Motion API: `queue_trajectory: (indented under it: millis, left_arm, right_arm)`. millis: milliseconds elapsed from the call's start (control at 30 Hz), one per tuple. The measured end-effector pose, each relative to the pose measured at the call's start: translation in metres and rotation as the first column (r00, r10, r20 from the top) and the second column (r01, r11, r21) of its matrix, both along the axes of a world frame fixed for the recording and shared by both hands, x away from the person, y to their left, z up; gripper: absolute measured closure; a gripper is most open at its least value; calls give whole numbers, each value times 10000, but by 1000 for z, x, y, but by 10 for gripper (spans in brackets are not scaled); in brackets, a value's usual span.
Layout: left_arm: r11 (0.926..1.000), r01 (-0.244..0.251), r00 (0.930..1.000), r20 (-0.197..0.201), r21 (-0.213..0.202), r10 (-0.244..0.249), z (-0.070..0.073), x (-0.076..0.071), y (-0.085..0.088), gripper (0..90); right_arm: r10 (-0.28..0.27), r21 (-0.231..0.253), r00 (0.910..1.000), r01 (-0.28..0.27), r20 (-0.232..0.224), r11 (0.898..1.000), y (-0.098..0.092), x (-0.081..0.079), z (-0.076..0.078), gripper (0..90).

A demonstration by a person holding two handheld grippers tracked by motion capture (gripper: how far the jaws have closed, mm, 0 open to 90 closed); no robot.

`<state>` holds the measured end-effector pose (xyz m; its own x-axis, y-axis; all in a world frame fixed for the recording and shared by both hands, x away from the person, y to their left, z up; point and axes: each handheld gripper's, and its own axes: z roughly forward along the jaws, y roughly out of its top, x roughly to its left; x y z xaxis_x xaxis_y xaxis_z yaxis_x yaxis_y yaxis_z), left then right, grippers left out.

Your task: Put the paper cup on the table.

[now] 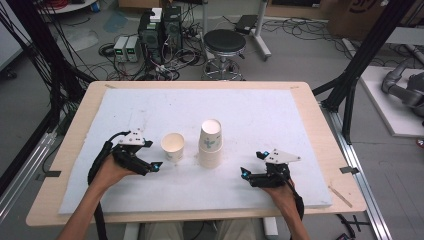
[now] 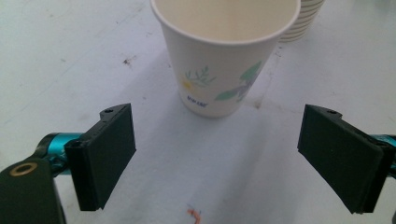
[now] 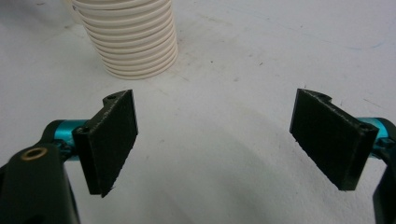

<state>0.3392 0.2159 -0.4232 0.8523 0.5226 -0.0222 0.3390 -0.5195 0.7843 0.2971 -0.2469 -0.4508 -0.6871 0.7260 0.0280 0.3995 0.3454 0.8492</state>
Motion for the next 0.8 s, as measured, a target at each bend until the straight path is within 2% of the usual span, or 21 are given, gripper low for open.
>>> queue_trajectory:
  millis: [100, 233, 333, 433, 533, 600, 733, 800]
  left_arm:
    - [9989, -273, 9996, 91, -383, 277, -2, -9, 7, 113]
    - [9944, -599, 9969, 465, -873, 641, -6, -22, 15, 113]
    - [9833, -945, 9919, 700, -1554, 1064, -10, -31, 20, 113]
    - [9753, -1181, 9867, 887, -1868, 1365, -13, -37, 23, 113]
    - [9617, -1442, 9790, 1081, -2330, 1730, -18, -43, 26, 113]
    - [9491, -1644, 9730, 1136, -2688, 2008, -21, -47, 28, 113]
    - [9416, -1782, 9669, 1267, -2859, 2215, -28, -50, 28, 113]
    - [9371, -1941, 9616, 1325, -2900, 2402, -29, -50, 29, 113]
  right_arm:
    - [1, -2, 10000, -1, 27, 10000, 0, 0, 0, 156]
    - [2, -13, 10000, -2, 55, 10000, 0, 1, 0, 156]
    - [-13, -12, 10000, 13, 80, 10000, 0, 0, 0, 156]
    - [-74, 6, 9999, 74, 77, 10000, -1, -1, 0, 156]
    - [-108, 13, 9999, 108, 117, 9999, 0, -1, 0, 156]
    - [-129, -6, 9998, 130, 149, 9999, 0, -1, 0, 157]
    - [-150, -6, 9997, 150, 217, 9999, -1, -1, 0, 156]
    - [-184, 37, 9997, 183, 156, 9998, -1, -2, 0, 157]
